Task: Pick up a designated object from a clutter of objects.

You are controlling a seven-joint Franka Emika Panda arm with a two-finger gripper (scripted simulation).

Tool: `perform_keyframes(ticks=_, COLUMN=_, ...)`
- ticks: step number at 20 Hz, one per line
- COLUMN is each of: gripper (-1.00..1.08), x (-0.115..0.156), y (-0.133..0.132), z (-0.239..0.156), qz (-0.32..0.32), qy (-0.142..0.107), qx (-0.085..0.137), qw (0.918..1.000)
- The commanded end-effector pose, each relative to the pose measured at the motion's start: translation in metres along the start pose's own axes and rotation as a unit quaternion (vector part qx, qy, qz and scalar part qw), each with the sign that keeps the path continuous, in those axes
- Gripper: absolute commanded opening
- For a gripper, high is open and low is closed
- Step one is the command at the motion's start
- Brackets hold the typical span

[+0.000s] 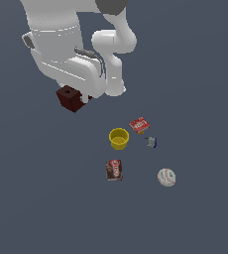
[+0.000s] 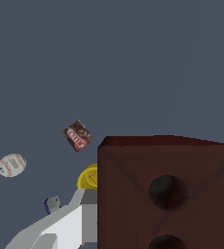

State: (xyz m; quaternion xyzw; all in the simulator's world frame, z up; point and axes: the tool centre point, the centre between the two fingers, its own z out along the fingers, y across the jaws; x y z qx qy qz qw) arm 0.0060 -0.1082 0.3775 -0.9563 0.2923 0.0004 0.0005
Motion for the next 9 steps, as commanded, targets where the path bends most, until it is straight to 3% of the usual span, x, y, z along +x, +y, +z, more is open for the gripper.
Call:
perform_keyframes(ticks=1, gripper=-1.0, x=0.003, y=0.006, z=-0.013, qz=0.0, qy=0.0, qx=0.0, qw=1.0)
perform_keyframes(ticks=9, gripper=-1.0, x=0.007, y=0.012, z=-0.025, qz=-0.001, qy=0.001, qx=0.0, qw=1.0)
